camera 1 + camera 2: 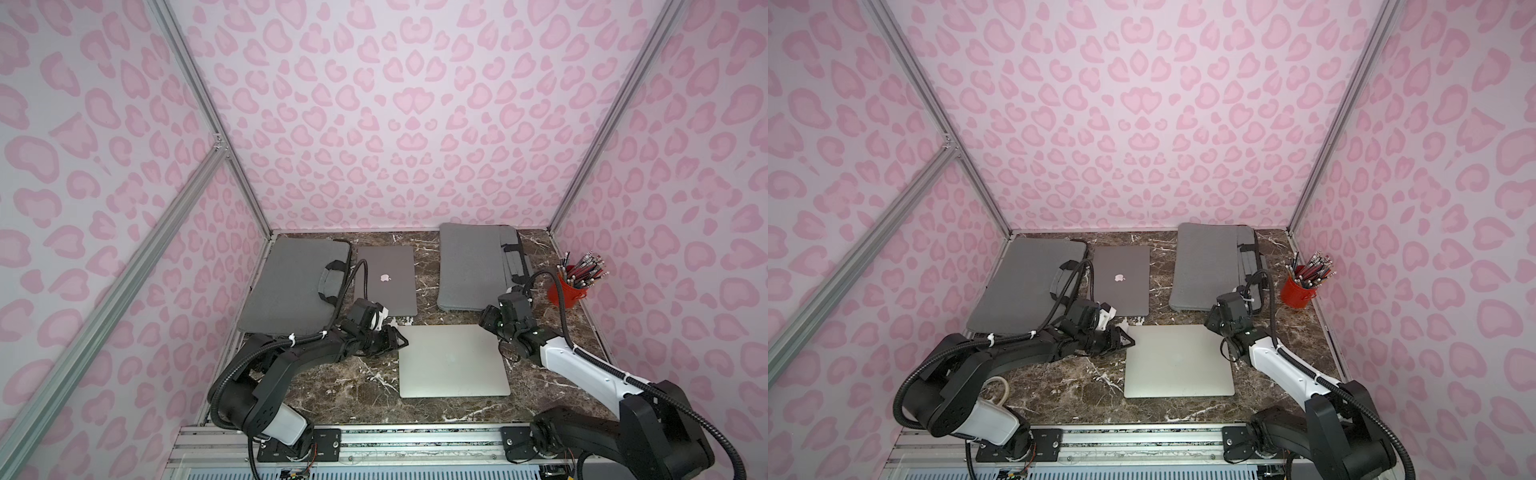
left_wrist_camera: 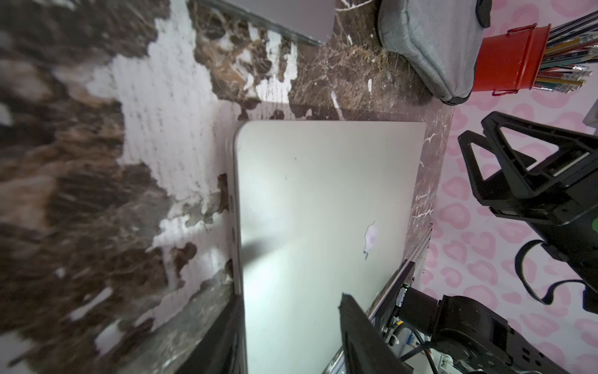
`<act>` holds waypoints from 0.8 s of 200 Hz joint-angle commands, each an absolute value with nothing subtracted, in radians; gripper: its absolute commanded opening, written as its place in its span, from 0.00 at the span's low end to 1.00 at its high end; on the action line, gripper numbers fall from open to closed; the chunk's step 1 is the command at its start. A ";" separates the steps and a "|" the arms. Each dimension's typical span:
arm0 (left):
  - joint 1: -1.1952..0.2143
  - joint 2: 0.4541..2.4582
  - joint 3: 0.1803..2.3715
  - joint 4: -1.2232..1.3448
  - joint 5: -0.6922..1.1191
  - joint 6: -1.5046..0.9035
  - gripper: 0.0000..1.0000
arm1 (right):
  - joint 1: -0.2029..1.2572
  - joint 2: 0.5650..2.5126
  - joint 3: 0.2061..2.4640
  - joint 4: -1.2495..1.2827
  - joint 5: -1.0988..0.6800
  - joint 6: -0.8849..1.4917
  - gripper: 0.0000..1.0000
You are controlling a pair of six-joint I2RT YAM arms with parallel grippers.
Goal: Open the zippered laptop bag and take out the laptop
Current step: Place the laptop at the center of the board, then reset both arms
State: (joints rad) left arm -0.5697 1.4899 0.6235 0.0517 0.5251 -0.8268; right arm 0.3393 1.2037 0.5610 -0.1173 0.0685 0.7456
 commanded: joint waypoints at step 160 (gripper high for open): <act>-0.416 1.129 0.484 0.409 -0.586 0.022 0.98 | 0.310 1.153 0.371 0.696 0.446 0.108 0.99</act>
